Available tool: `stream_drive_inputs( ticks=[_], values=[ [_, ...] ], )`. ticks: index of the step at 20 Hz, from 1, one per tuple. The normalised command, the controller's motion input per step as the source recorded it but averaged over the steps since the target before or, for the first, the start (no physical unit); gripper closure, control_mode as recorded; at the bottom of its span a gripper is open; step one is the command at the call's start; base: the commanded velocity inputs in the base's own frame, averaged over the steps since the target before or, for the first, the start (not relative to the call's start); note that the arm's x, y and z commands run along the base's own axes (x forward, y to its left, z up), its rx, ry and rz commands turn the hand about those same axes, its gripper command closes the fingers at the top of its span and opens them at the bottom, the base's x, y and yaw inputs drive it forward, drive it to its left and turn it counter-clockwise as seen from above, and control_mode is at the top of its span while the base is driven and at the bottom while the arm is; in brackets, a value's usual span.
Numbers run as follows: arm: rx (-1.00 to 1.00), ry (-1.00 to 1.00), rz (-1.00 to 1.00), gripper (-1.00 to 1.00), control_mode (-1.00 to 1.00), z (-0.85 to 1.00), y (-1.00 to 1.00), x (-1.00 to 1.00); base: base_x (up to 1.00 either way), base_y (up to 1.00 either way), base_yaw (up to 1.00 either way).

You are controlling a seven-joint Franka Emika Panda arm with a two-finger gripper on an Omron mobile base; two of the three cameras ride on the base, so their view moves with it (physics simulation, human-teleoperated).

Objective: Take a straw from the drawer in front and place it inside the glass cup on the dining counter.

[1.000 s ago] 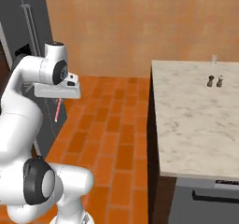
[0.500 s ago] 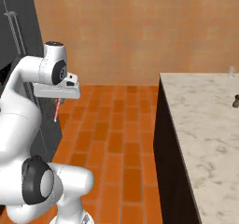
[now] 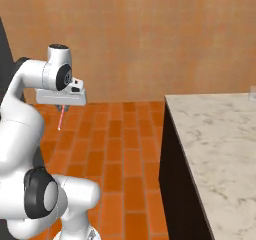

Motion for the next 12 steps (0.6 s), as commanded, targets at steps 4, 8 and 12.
stream_drive_inputs(
  ticks=[4,8,12],
  values=[
    [0.00,0.00,0.00,1.00,1.00,0.00,0.00,0.00,1.00,0.34,-0.22],
    [0.00,0.00,0.00,1.00,1.00,0.00,0.00,0.00,1.00,0.37,-0.22],
    [0.00,0.00,0.00,1.00,1.00,0.00,0.00,0.00,1.00,0.44,-0.23]
  ],
)
